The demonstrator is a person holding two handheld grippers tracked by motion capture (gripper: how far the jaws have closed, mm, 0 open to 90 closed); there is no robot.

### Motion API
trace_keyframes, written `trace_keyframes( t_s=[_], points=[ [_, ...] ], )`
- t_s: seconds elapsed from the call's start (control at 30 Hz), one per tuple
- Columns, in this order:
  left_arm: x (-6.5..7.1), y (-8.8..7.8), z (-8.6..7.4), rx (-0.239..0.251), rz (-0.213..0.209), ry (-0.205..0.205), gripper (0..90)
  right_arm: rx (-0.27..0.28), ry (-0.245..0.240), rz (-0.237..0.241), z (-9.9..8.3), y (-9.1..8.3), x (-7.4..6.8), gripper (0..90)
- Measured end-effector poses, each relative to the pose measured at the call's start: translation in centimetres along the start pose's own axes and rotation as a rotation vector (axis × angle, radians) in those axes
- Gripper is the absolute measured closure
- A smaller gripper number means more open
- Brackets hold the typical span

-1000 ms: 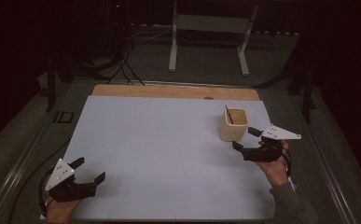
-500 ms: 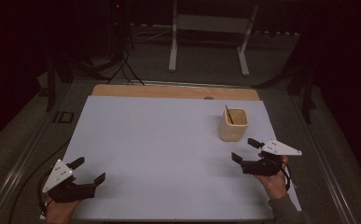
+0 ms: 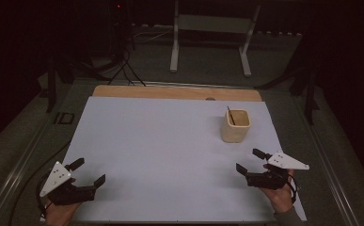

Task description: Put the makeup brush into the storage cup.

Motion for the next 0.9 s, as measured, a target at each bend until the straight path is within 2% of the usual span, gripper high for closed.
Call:
trace_keyframes(
  t_s=[0.2,0.47,0.9],
  points=[
    [0.0,-0.1,0.2,0.017,0.001,0.001,3.5,-0.008,-0.007,0.012,-0.7,-0.3,-0.8,9.6],
    [0.0,-0.4,0.5,0.038,-0.001,-0.004,2.9,0.012,-0.012,0.014,-0.8,-0.7,-1.5,9.6],
    [-0.1,-0.4,0.5,0.044,0.007,-0.003,2.9,0.02,-0.015,0.0,-1.1,-1.2,-1.7,9.6]
  ],
)
Point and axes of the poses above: each handheld gripper's, and its own axes: y roughly forward along the jaws, z roughly out of its top, x roughly to its right, the point moved 8 cm from there along y, roughly forward along the jaws, and after that the axes turned 9 degrees about -y, right-handed, at the moved point
